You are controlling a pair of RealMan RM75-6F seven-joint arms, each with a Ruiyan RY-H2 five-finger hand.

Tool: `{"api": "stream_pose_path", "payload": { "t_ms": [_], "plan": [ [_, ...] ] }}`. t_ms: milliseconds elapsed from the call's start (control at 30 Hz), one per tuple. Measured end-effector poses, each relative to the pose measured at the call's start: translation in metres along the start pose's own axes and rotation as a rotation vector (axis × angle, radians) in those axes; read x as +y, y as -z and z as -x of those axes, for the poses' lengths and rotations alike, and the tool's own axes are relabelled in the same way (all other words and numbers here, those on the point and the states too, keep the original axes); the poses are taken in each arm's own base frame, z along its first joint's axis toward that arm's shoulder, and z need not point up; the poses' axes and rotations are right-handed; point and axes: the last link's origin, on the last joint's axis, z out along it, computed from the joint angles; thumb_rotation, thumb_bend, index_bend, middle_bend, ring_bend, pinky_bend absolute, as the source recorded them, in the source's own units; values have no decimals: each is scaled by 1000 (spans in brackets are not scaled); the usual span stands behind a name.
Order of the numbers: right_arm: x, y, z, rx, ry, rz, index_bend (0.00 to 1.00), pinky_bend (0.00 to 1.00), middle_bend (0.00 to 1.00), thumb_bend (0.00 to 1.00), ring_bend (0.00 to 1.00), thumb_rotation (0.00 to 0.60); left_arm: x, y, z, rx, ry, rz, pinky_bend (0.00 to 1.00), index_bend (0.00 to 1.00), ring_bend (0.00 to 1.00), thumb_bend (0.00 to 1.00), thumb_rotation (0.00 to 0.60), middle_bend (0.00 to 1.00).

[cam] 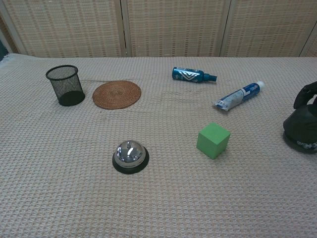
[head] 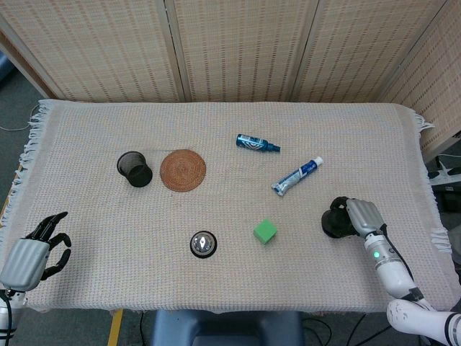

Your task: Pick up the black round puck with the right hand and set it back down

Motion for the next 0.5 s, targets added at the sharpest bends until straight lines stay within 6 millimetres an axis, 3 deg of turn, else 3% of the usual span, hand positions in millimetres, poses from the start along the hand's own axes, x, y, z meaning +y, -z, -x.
{"api": "stream_pose_path", "payload": {
  "t_ms": [267, 500],
  "plan": [
    [15, 32, -19, 50, 57, 15, 427, 416, 348, 190, 414, 600, 0, 0, 0, -2, 3, 2, 520, 544, 136, 422, 600, 107],
    [38, 60, -10, -28, 172, 111, 427, 417, 348, 189, 414, 600, 1, 0, 0, 3, 5, -3, 521, 549, 136, 421, 600, 107]
  ]
}}
